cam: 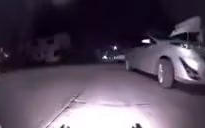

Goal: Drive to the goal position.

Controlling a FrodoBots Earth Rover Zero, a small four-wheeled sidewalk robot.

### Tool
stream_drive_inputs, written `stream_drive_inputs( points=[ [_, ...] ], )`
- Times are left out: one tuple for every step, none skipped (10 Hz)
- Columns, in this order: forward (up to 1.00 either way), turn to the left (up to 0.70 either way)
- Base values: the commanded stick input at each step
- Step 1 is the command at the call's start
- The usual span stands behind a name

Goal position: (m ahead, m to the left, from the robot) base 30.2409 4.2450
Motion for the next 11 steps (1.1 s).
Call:
stream_drive_inputs(
  points=[
    [0.85,0.0],
    [0.85,0.0],
    [0.85,0.0],
    [0.85,0.0],
    [0.85,0.0],
    [0.85,0.0],
    [0.85,0.0],
    [0.85,0.0],
    [0.85,0.0],
    [0.85,0.0],
    [0.85,0.0]
  ],
)
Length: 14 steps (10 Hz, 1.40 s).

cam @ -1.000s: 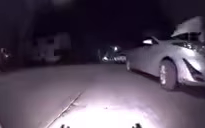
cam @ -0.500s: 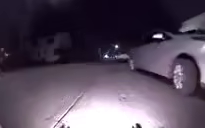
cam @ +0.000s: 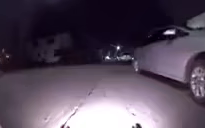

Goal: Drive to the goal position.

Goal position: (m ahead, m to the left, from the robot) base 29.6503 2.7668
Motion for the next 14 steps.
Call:
stream_drive_inputs(
  points=[
    [0.85,0.0],
    [0.85,-0.33],
    [0.85,0.0],
    [0.85,0.0],
    [0.85,0.0],
    [0.85,0.0],
    [0.85,0.0],
    [0.85,0.0],
    [0.85,0.0],
    [0.85,0.0],
    [0.85,0.0],
    [0.85,0.0],
    [0.85,0.0],
    [0.85,0.0]
  ],
)
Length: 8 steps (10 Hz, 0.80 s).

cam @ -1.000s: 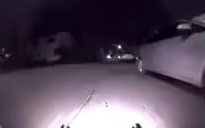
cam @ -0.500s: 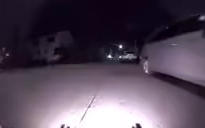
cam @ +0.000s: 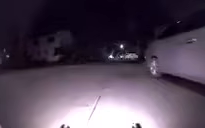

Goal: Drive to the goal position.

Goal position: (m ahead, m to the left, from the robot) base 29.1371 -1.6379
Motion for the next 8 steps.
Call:
stream_drive_inputs(
  points=[
    [0.85,0.0],
    [0.85,0.0],
    [0.85,0.0],
    [0.85,0.0],
    [0.85,0.0],
    [0.85,0.0],
    [0.85,0.0],
    [0.85,0.0]
  ],
)
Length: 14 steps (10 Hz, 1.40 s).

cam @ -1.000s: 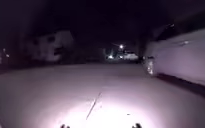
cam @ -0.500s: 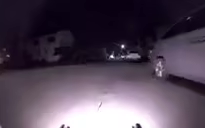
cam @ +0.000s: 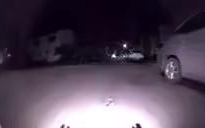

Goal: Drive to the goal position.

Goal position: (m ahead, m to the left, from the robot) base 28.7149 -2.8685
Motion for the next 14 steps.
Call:
stream_drive_inputs(
  points=[
    [0.85,0.0],
    [0.85,0.0],
    [0.85,0.0],
    [0.85,-0.22],
    [0.85,-0.34],
    [0.85,-0.34],
    [0.85,-0.34],
    [0.85,-0.19],
    [0.85,-0.02],
    [0.85,0.0],
    [0.85,-0.08],
    [0.85,-0.2],
    [0.85,-0.34],
    [0.85,-0.34]
  ],
)
